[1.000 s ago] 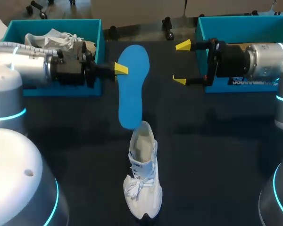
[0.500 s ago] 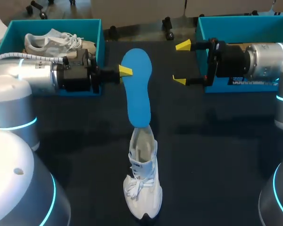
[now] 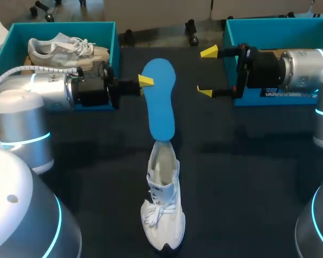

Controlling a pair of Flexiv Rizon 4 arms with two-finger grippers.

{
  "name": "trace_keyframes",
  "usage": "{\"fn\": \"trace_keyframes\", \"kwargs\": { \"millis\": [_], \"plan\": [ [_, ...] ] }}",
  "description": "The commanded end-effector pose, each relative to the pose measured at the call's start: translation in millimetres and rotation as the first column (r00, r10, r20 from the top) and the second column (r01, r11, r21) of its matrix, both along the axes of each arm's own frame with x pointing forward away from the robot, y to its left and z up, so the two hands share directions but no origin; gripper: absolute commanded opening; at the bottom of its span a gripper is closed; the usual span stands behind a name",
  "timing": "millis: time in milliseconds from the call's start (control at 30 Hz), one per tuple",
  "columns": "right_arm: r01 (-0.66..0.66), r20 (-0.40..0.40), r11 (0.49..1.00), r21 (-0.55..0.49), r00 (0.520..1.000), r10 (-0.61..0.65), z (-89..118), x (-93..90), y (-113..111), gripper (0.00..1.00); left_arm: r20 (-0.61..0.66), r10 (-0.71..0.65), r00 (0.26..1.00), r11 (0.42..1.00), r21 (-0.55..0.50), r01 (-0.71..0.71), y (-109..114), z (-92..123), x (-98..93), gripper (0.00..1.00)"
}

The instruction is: Take the shoe out of the shoebox, open the shoe tongue, remove and reinsert the insole, then place the shoe into the shoebox

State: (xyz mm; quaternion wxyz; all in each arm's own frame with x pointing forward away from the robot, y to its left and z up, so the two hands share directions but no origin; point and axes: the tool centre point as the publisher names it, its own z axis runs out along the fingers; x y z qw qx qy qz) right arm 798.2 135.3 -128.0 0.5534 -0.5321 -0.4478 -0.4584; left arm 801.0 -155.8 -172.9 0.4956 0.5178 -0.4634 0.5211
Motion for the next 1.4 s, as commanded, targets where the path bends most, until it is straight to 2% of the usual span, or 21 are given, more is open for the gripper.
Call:
{"fn": "trace_keyframes", "kwargs": {
  "millis": [33, 167, 333, 600, 800, 967, 1400],
  "plan": [
    [0.018, 0.005, 0.998, -0.064, 1.000, -0.017, 7, -2.7, 0, 1.00, 0.000, -0.002, 1.000, 1.000, 0.000, 0.002, -1, -1, 1.5, 0.00],
    [0.020, -0.030, 0.977, -0.212, 0.999, -0.027, 25, -6.5, 4, 1.00, 0.000, -0.002, 1.000, 1.000, 0.000, 0.002, -1, -1, 1.5, 0.00],
    [-0.008, -0.092, 0.927, -0.375, 0.995, -0.028, 45, -10.1, 13, 1.00, 0.000, -0.002, 1.000, 1.000, 0.000, 0.002, -1, -1, 1.5, 0.00],
    [-0.107, -0.171, 0.828, -0.550, 0.985, 0.014, 67, -13.5, 29, 1.00, 0.000, -0.002, 1.000, 1.000, 0.000, 0.002, -1, -1, 1.5, 0.00],
    [-0.183, -0.211, 0.749, -0.637, 0.976, 0.058, 79, -12.9, 38, 1.00, 0.000, -0.002, 1.000, 1.000, 0.000, 0.002, -1, -1, 1.5, 0.00],
    [-0.269, -0.235, 0.672, -0.690, 0.961, 0.143, 86, -9.2, 44, 1.00, 0.000, -0.002, 1.000, 1.000, 0.000, 0.002, -1, -1, 1.5, 0.00],
    [-0.330, -0.296, 0.550, -0.767, 0.943, 0.153, 105, -16.3, 56, 1.00, 0.000, -0.002, 1.000, 1.000, 0.000, 0.002, -1, -1, 1.5, 0.00]
  ]
}}
